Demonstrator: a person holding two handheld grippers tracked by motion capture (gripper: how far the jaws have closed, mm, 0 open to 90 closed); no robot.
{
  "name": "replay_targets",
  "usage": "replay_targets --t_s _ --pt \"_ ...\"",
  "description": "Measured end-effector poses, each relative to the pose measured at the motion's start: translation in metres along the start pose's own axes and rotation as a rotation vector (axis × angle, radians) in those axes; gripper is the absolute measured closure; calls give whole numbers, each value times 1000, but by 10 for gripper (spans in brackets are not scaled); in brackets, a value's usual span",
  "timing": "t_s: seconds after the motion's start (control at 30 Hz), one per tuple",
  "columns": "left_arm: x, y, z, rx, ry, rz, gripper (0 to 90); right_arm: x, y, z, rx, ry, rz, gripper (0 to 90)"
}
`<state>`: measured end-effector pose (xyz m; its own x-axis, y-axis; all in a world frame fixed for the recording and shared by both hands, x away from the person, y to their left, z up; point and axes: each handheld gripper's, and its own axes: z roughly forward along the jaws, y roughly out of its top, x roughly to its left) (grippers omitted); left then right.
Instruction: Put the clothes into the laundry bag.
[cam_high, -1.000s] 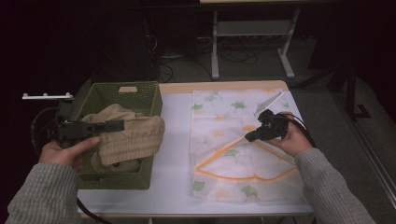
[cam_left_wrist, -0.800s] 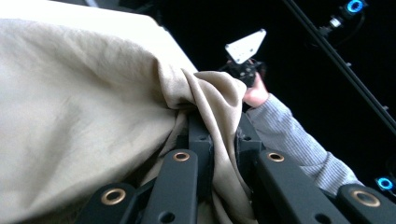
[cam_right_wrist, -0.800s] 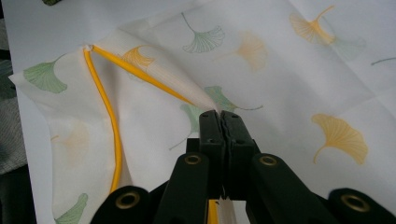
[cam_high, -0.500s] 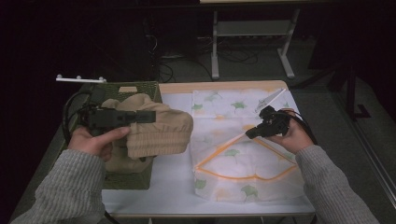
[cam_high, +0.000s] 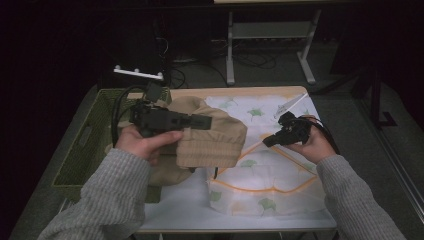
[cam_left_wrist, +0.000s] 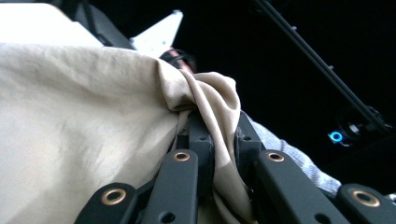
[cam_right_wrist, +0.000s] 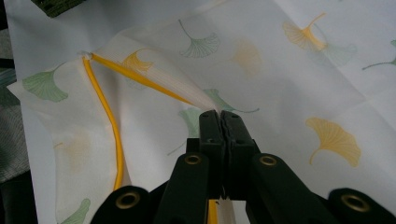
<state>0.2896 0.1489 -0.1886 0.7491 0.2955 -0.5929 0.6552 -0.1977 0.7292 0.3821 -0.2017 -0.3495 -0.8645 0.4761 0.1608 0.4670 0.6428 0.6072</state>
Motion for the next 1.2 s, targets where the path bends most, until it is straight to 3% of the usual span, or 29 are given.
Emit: replay_targets --t_s 0.3,0.43,0.57,0.73,0.93,1.07,1.2 --pt "-16 11 39 31 -87 35 821 -3 0 5 11 13 0 878" --pt "-26 15 46 11 -139 52 821 -5 -2 6 19 15 6 878" --pt "-34 20 48 18 -130 77 821 -5 -1 7 20 16 9 878" --pt "-15 1 54 29 -136 30 820 -5 -3 8 25 17 13 878" --pt "22 -39 53 29 -146 -55 820 -4 -4 10 27 26 15 879" --pt "39 -66 50 66 -124 -92 820 -5 -4 8 17 31 22 880" --pt "58 -90 51 72 -99 -164 819 -2 -4 6 -1 46 15 881"
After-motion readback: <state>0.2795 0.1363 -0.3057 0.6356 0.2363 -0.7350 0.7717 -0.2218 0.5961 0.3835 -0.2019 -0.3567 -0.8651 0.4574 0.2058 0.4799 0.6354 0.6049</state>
